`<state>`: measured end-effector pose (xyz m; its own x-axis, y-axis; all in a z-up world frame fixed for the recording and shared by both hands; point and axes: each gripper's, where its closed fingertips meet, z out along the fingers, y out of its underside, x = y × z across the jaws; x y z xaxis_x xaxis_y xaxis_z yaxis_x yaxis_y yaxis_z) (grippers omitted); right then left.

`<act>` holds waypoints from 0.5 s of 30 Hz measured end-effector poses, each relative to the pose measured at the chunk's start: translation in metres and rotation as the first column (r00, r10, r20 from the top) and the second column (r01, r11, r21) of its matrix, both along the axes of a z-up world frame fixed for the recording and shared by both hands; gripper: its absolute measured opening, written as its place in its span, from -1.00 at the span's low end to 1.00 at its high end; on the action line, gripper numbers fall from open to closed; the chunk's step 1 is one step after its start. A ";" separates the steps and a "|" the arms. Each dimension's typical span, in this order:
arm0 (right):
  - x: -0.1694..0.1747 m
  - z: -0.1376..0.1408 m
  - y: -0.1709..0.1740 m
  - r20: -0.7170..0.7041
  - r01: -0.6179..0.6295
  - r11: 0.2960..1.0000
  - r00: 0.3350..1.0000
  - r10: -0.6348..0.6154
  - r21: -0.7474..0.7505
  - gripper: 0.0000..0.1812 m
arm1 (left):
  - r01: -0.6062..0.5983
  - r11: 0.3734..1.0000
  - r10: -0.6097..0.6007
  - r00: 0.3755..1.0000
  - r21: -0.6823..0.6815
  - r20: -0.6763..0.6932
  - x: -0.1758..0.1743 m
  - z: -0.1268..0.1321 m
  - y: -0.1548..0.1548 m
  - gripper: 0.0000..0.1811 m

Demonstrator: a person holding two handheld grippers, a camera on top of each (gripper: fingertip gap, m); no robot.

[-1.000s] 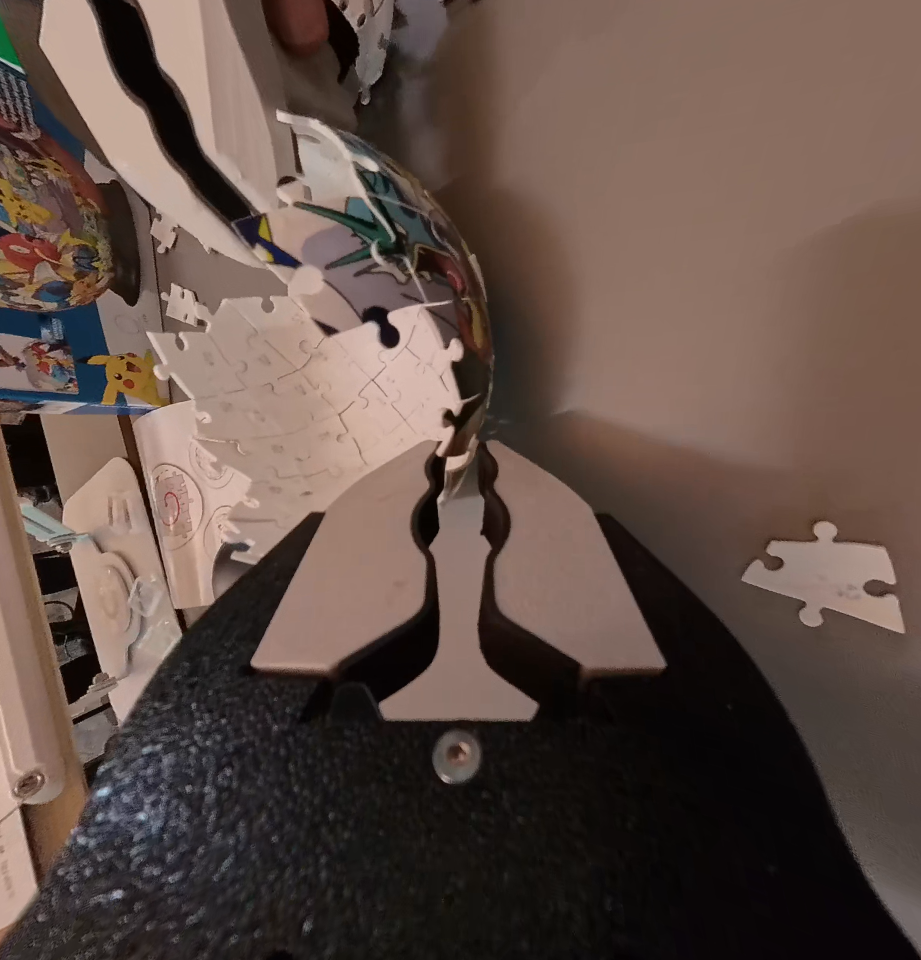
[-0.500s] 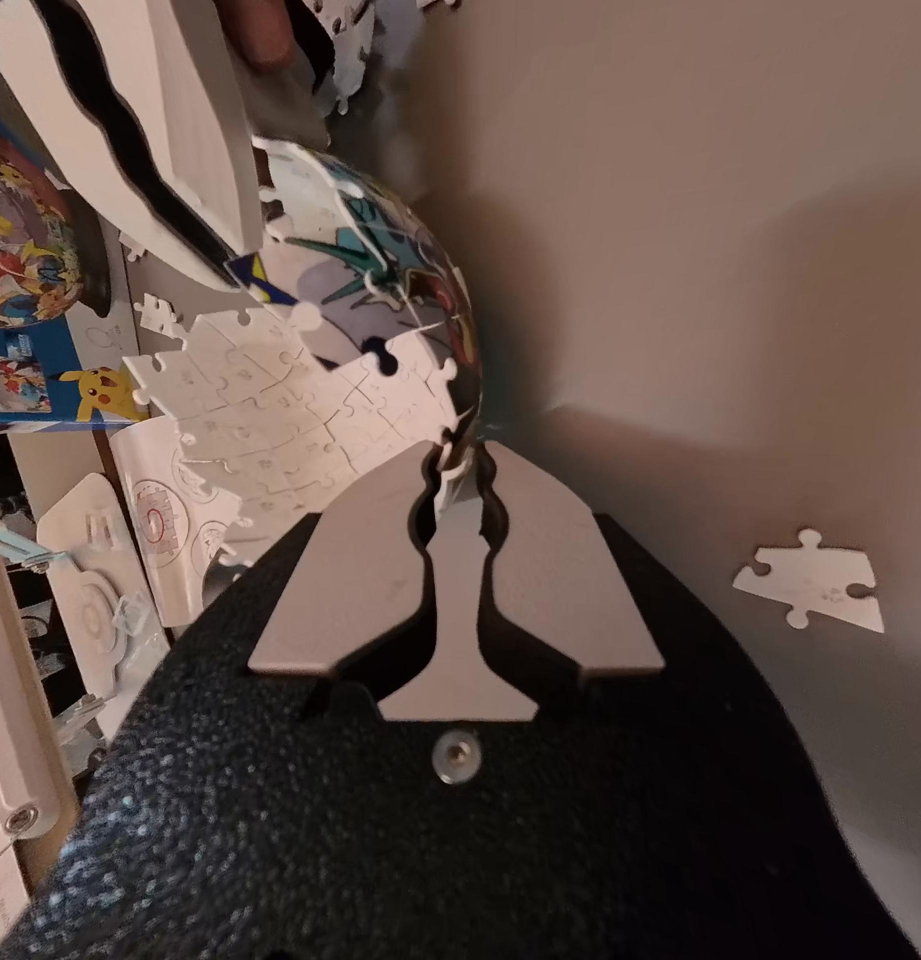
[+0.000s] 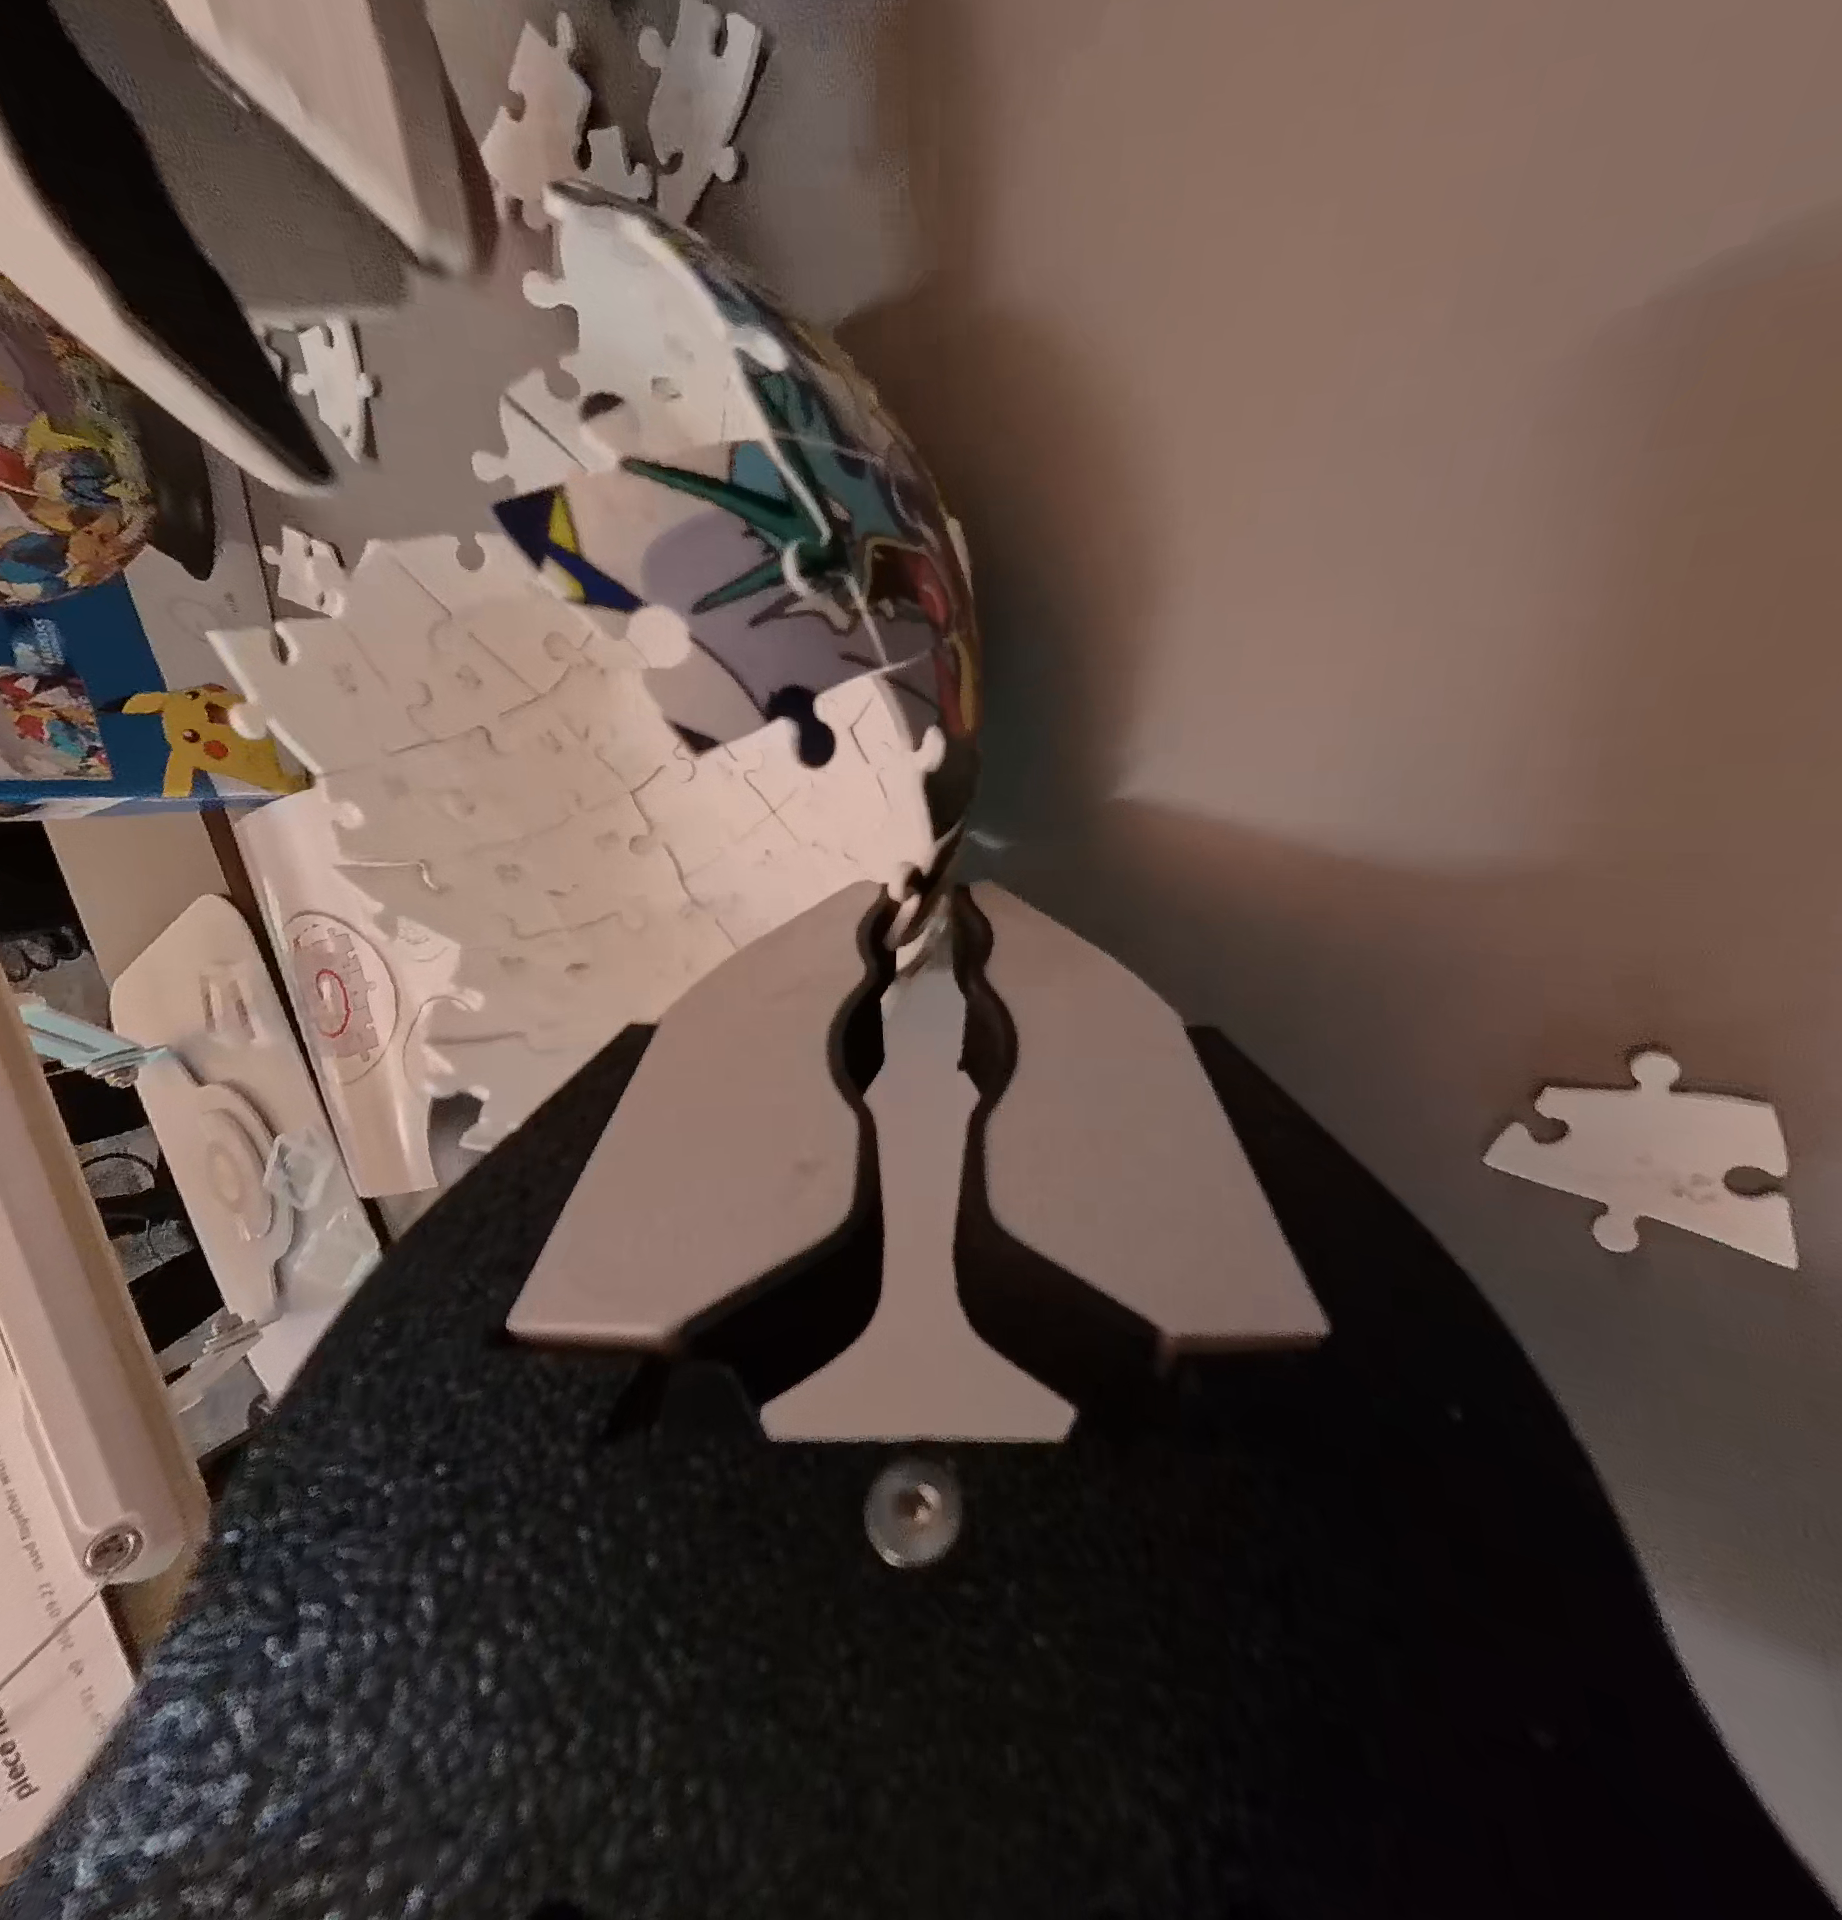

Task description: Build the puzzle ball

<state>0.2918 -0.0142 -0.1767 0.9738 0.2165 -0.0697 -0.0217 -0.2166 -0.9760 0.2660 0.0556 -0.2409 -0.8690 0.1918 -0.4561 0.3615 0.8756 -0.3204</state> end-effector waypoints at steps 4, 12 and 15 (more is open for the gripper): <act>-0.008 0.015 -0.018 0.075 -0.002 0.999 0.997 0.005 -0.033 -0.47 | -0.005 1.000 0.005 1.000 -0.004 -0.015 -0.001 0.001 -0.001 -0.90; -0.032 0.008 -0.018 0.248 -0.031 0.995 0.967 0.054 -0.099 -0.43 | 0.017 1.000 -0.018 1.000 -0.012 -0.015 -0.001 0.004 -0.006 -0.89; -0.024 0.003 -0.016 0.327 0.013 0.996 0.945 0.016 -0.089 -0.49 | 0.036 0.999 -0.037 0.999 -0.026 -0.026 -0.002 0.004 -0.008 -0.89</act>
